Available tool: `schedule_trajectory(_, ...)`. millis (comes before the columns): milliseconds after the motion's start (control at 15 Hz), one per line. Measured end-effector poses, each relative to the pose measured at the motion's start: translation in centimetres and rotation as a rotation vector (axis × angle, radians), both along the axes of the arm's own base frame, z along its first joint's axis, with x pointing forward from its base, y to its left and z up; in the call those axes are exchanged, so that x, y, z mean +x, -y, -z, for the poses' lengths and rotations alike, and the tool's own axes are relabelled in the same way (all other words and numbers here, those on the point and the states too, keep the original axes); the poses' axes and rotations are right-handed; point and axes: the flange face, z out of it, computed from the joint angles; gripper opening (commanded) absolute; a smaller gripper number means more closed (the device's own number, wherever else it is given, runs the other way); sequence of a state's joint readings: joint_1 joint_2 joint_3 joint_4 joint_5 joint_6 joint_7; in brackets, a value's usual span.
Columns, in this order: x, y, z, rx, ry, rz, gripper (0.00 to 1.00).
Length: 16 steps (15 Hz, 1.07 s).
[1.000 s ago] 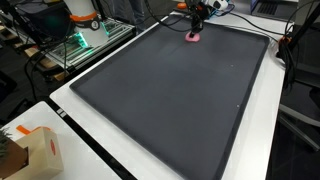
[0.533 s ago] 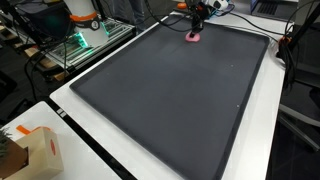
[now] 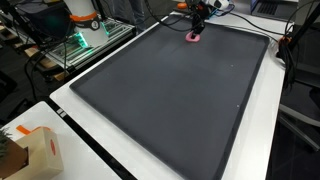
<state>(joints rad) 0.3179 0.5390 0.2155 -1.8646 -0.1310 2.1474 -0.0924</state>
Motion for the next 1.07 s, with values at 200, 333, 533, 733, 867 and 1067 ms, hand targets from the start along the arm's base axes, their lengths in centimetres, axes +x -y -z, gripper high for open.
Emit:
schedule_trajectory(200, 0.1, 0.0, -0.3, 0.002, 0.005, 0.0, 0.95)
schedule_trajectory(333, 0.2, -0.1, -0.7, 0.005, 0.011, 0.0, 1.0)
schedule_trajectory(533, 0.5, -0.1, -1.6, 0.023, 0.018, 0.028, 1.0)
schedule_trajectory(733, 1.4, 0.3, -3.1, 0.063, 0.024, 0.098, 1.0)
schedule_trajectory(867, 2.5, 0.8, -4.0, 0.091, 0.03, 0.177, 1.0)
schedule_trajectory(1067, 4.0, 2.3, -4.7, 0.106, 0.03, 0.33, 1.0)
